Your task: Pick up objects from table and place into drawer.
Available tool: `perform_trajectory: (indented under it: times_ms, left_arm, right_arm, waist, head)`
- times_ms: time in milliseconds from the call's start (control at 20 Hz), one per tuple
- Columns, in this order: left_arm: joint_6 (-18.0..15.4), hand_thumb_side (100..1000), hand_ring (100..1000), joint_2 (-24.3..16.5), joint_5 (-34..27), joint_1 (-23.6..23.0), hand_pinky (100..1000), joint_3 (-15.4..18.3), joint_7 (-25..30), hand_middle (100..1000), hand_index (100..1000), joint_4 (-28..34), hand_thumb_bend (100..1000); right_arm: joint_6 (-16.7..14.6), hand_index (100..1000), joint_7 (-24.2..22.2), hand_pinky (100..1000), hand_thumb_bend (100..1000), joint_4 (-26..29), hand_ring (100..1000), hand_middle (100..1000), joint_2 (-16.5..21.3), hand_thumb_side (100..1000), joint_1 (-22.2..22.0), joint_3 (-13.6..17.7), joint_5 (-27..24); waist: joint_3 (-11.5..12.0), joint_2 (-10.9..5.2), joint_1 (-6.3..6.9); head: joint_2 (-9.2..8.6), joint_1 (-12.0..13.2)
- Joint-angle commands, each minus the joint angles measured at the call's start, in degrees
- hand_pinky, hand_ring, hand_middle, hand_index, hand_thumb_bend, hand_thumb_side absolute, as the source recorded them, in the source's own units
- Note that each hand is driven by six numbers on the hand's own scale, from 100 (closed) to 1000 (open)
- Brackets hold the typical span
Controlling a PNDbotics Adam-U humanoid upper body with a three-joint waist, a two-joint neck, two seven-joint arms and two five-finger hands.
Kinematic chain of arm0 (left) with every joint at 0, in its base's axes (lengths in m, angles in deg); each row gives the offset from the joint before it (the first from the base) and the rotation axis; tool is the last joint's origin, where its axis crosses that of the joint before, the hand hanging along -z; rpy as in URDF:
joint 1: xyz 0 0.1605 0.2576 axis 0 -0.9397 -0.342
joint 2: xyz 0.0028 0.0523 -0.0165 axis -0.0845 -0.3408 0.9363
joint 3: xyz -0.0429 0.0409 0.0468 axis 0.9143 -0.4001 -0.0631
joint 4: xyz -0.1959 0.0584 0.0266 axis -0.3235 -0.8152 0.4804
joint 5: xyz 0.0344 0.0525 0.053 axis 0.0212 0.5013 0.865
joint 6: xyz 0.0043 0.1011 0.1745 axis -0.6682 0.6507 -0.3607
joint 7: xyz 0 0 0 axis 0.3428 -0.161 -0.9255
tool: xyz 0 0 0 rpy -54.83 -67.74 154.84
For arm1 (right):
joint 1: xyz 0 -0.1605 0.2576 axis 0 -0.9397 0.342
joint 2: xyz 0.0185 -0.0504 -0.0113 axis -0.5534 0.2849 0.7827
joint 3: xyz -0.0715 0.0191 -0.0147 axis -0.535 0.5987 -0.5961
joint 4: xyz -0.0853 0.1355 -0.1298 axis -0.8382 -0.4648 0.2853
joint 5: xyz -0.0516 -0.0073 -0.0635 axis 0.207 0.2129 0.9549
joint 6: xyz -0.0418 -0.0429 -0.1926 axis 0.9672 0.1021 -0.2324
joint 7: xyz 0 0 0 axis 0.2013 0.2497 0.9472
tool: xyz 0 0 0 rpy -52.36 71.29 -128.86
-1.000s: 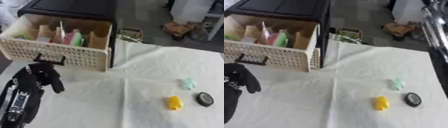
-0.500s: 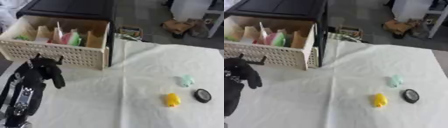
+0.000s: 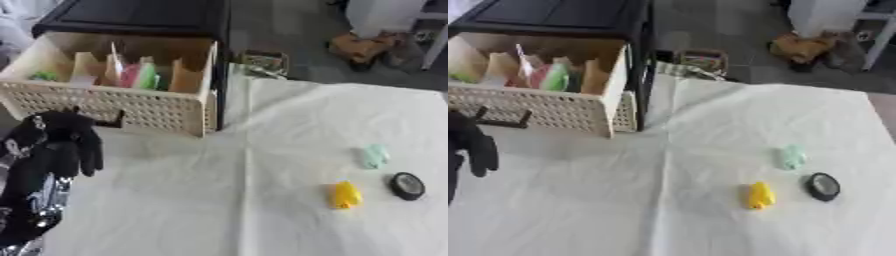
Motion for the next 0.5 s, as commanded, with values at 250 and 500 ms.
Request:
perform_trajectory:
  times_ms: [250, 500]
  left_arm:
    - [-4.16, 250, 218, -10.57, 7.26, -3.17, 243, 1.26, -2.00, 434, 675, 0.83, 100]
    - [-3.70, 277, 219, -17.05, 13.23, -6.34, 237, 1.41, -1.07, 438, 668, 0.83, 100]
  right_arm:
    - [-5.83, 780, 3.03, 614, 238, 0.95, 640, 451, 2.25, 892, -4.69, 1.95, 3.65]
    - [-8.11, 785, 4.37, 624, 253, 0.95, 648, 453, 1.71, 923, -8.37, 2.66, 5.52]
  waist:
    - [-1.18, -1.16, 0.94]
    - [-1.92, -1.06, 1.42]
  head:
    - [0.70, 1.31]
    - [0.82, 1.76]
